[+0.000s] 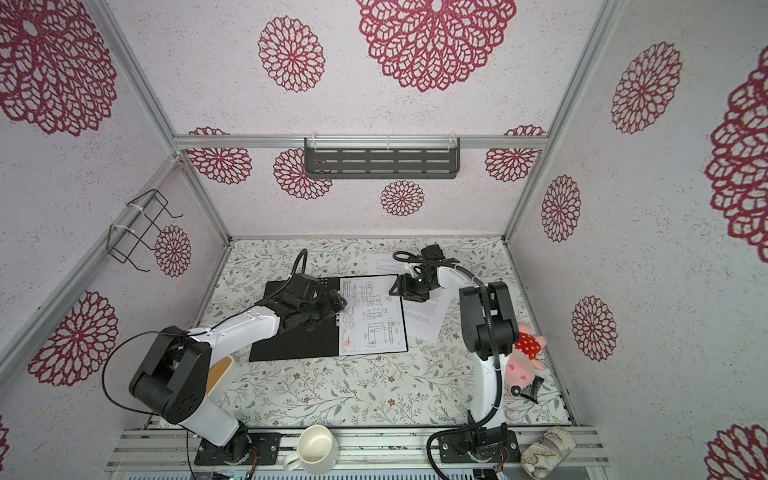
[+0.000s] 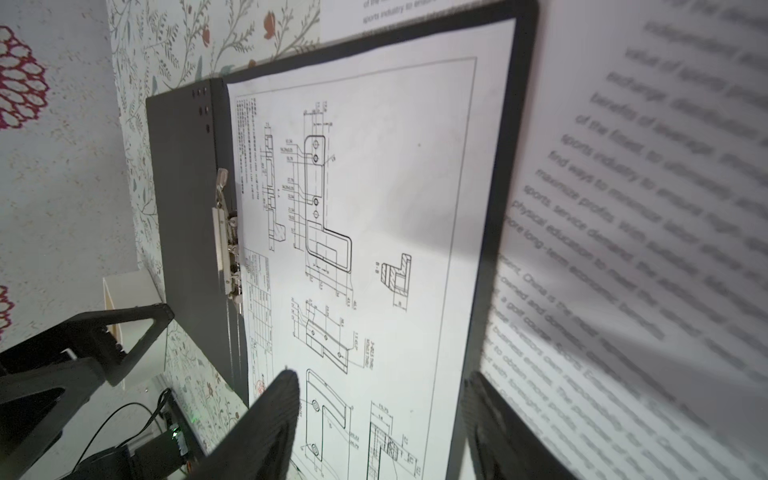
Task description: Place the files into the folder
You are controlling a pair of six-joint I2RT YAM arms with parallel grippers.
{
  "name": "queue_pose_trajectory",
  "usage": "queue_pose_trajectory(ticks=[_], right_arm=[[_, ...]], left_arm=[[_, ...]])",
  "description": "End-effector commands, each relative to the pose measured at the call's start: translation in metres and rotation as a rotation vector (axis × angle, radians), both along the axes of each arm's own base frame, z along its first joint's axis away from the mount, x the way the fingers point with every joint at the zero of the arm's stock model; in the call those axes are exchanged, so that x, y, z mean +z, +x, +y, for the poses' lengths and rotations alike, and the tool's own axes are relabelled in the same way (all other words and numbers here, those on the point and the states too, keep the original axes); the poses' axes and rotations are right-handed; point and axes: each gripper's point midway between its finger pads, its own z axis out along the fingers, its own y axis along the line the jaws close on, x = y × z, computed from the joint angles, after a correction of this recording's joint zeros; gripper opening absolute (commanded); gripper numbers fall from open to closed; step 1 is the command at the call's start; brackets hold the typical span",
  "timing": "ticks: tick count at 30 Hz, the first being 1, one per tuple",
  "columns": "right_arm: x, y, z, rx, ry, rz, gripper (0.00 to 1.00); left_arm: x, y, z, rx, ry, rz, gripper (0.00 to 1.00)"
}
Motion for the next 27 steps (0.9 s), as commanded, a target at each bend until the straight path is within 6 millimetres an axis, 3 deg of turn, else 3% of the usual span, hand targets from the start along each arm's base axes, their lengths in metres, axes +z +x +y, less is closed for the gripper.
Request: queue_pose_trajectory(ticks=[1,8,16,27], right_arm=[[0.018,0.005,-0.015,-0.081,-0.039,-0.069,0.66],[-0.002,-0.007,-0.037,-0.177,-0.119,-0.044,0.66],[-0.031,-0.027,-0.047,-0.211,-0.168,0.026,0.66],[-0.06,-0.095,-0.077,-0.183,-0.29,0.1,0.65]], left_arm=[[0.024,0.007,0.002,0.025,0.062,-0.08,0.98],[0.037,0.009,-0.009,0.047,0.081,-0.136,0.98],[0.042,0.006,-0.022,0.075,0.059,-0.166,0.98],[0.059,-0.007,-0.054,0.036,0.168,-0.227,0.98]])
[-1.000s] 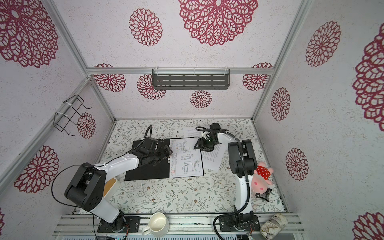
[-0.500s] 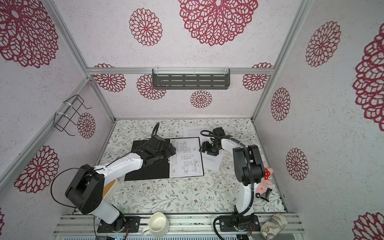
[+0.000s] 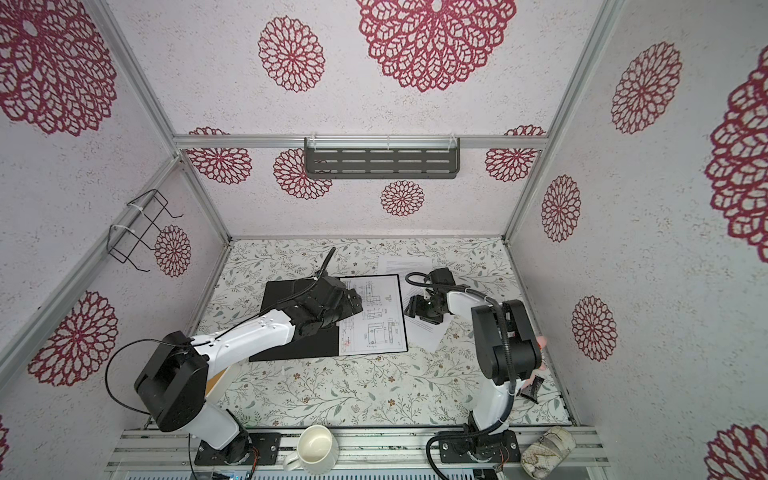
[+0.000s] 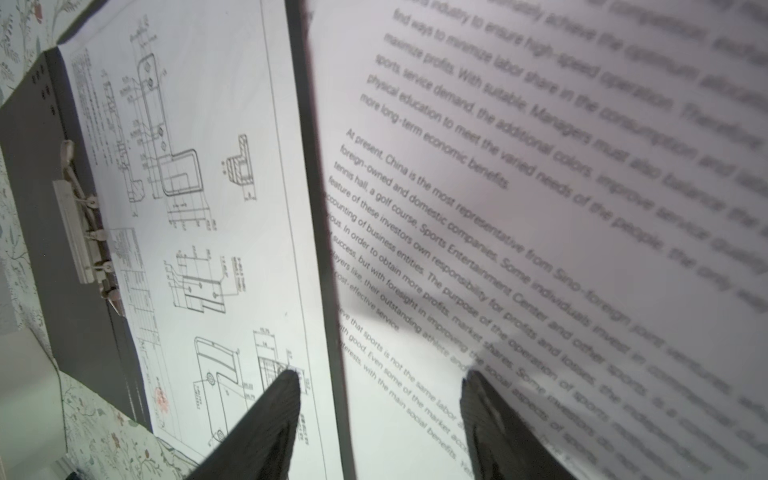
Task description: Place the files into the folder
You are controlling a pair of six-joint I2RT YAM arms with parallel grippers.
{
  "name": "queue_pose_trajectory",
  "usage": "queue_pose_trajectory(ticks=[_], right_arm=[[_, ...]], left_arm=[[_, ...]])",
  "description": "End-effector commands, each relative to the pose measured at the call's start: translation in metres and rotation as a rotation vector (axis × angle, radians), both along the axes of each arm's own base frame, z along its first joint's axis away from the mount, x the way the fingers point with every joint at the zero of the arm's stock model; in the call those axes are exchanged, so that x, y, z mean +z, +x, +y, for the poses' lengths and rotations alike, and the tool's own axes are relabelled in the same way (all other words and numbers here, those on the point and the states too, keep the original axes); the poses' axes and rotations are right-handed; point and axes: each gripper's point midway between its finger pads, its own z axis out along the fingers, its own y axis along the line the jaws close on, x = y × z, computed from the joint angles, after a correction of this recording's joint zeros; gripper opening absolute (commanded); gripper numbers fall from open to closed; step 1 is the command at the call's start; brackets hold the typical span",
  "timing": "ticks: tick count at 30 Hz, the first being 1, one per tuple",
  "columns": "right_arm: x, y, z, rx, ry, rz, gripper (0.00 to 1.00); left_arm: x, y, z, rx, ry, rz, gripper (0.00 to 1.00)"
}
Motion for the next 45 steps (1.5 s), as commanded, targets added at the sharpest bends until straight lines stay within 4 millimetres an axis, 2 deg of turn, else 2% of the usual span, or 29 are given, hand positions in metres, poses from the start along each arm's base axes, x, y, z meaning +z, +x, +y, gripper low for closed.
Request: queue_pose_trajectory(ticks=[1,4,9,12,19,24,27,33,38,45], right_arm=[[-0.019,-0.036,-0.023,0.003,-0.106,0.093,0.65],[-0.019,-0.049,-0.029,0.023,-0.122,0.088,0.65],[-0.017,-0.056,-0.038,0.005,-0.125,0.075,0.65],[-0.007,-0.05,-0.039,-0.009,-0.106,0.043,0.67],[0.034,-0.024,-0.04,-0.078,-0.061,-0.078,0.7],[0.06,-0.013,-0.061,-0.191,-0.066,-0.163,0.76],[0.07,-0.011,-0.081,-0.265,-0.106,-0.21,0.82],[0.062,-0.019,-0.118,-0.383,-0.138,-0.189,0.84],[0.054,-0.026,-0.139,-0.452,-0.138,-0.173,0.84],[0.036,-0.042,-0.16,-0.54,-0.098,-0.115,0.84]], left_arm=[[0.01,0.002,-0.006,0.016,0.041,-0.039,0.98],[0.009,0.0,-0.021,-0.01,0.041,-0.041,0.98],[0.006,0.001,-0.039,-0.049,0.051,-0.047,0.98],[0.006,0.005,-0.053,-0.095,0.053,-0.038,0.98],[0.008,0.022,-0.097,-0.278,0.123,-0.017,0.98],[-0.013,0.033,-0.13,-0.409,0.167,0.019,0.98],[-0.021,0.038,-0.147,-0.472,0.162,0.032,0.98],[-0.04,0.05,-0.183,-0.564,0.141,0.039,0.98],[-0.052,0.055,-0.207,-0.608,0.115,0.049,1.0],[-0.071,0.049,-0.221,-0.632,0.099,0.097,0.96]])
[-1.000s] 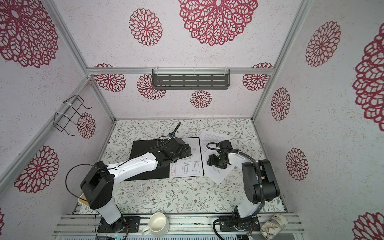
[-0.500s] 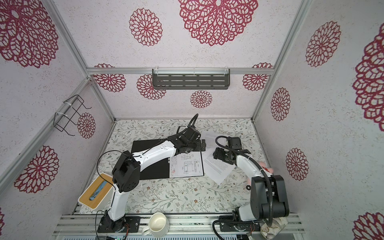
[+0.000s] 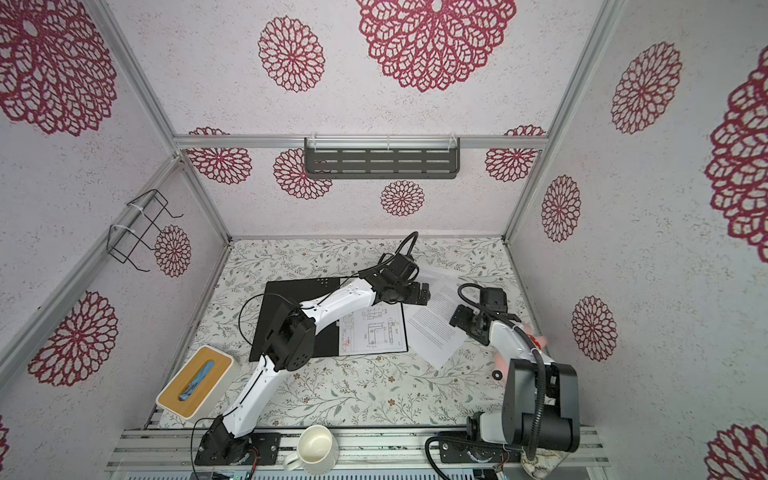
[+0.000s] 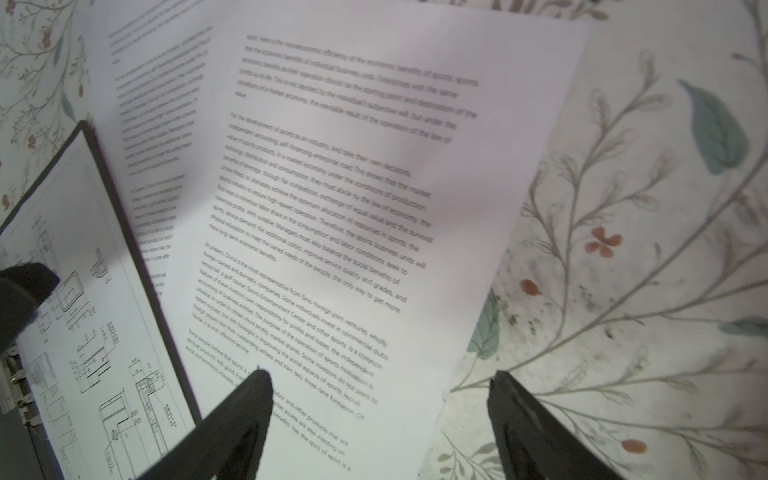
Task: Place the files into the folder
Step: 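Move the right gripper to the text pages while left gripper lifts clip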
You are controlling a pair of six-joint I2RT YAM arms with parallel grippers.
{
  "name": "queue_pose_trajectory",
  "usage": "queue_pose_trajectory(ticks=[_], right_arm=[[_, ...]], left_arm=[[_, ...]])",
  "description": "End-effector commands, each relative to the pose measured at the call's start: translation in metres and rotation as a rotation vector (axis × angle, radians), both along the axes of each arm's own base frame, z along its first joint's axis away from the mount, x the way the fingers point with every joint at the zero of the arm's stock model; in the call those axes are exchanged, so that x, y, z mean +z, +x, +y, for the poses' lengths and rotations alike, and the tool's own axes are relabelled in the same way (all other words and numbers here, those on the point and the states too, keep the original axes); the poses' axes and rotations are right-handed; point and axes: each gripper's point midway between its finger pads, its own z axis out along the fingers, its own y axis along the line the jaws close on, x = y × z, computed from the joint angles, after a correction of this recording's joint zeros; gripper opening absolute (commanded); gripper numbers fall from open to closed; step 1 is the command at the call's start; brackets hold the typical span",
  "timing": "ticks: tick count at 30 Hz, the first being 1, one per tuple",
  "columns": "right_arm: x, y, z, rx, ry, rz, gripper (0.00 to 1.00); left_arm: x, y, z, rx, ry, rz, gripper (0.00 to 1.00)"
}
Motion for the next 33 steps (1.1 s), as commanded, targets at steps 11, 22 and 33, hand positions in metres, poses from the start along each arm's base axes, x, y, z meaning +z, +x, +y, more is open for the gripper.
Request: queue_pose_trajectory(ticks=[11,22,33], right_arm=[[-0.003,-0.009,-0.008,-0.066,0.113,-0.03,0.85],[-0.012,-0.014,-0.005,-0.071,0.144,-0.008,0.84],[-0.013,-0.014,-0.002,-0.066,0.161,-0.009,0.84]], left_arm=[[-0.033,-0.018,-0.022,-0.046,-0.004,0.113,0.87],[-0.045,-0.015,-0.017,-0.014,0.031,0.118,0.86],[-0.042,-0.003,-0.017,0.017,0.03,0.066,0.87]])
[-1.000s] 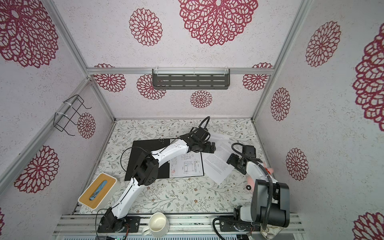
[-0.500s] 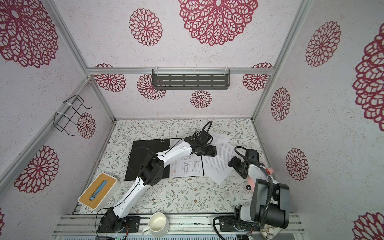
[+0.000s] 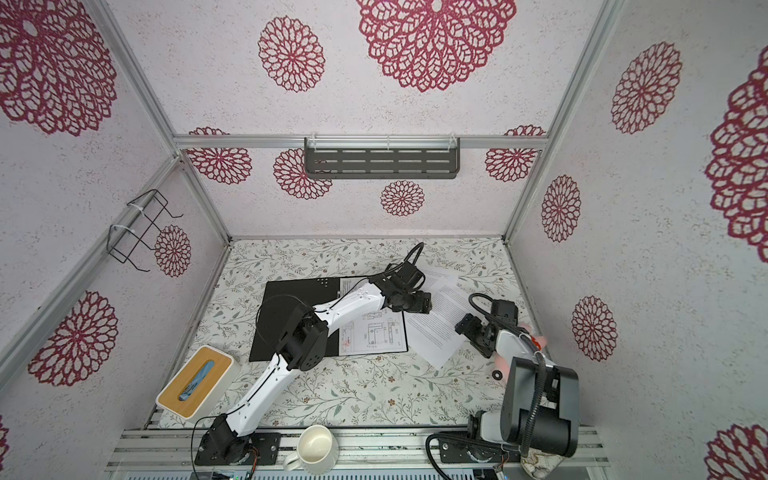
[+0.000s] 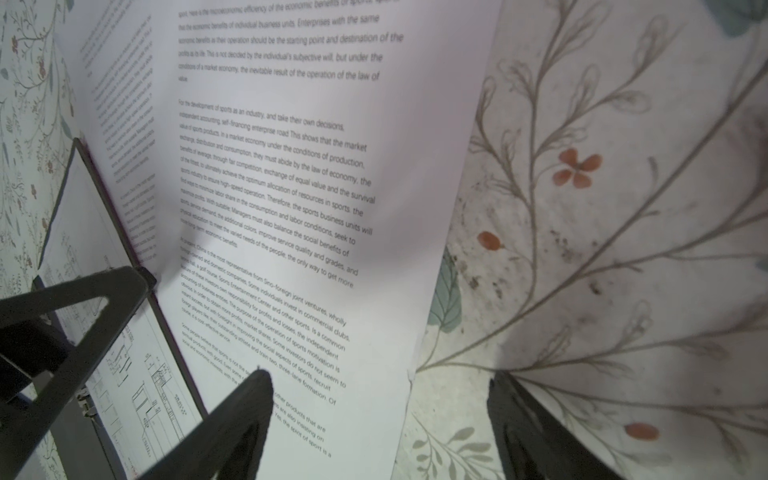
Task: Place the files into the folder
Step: 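Move the right gripper to the text pages while left gripper lifts clip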
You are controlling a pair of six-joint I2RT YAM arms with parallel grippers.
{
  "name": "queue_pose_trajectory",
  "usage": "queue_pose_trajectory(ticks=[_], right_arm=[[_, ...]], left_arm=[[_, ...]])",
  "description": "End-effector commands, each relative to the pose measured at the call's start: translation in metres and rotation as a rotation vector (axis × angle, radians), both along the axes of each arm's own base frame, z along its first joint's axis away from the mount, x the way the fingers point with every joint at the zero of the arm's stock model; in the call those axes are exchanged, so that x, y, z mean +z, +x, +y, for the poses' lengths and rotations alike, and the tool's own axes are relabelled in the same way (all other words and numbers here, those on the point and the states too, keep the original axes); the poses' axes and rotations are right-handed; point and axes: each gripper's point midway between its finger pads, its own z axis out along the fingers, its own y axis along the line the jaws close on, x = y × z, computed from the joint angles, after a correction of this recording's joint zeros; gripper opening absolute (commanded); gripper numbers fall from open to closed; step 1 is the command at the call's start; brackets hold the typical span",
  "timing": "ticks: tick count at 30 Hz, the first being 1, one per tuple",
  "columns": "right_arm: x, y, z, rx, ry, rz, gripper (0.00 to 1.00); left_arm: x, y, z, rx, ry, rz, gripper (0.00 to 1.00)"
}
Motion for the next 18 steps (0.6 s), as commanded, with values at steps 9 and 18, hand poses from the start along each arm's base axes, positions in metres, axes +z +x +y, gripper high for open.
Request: queue_pose_trajectory(ticks=[9,18], right_arm=[[0.003,0.0,0.0,-0.021,0.024,-0.006,0.84],[-0.004,0.0,0.004,-0.031,0.057,0.009,0.83]], left_arm=[[-0.011,0.005,-0.006,0.001,-0.001,-0.015,0.88],[-0.024,-0.009,-0.007,-0.037,-0.001,0.066,0.85]])
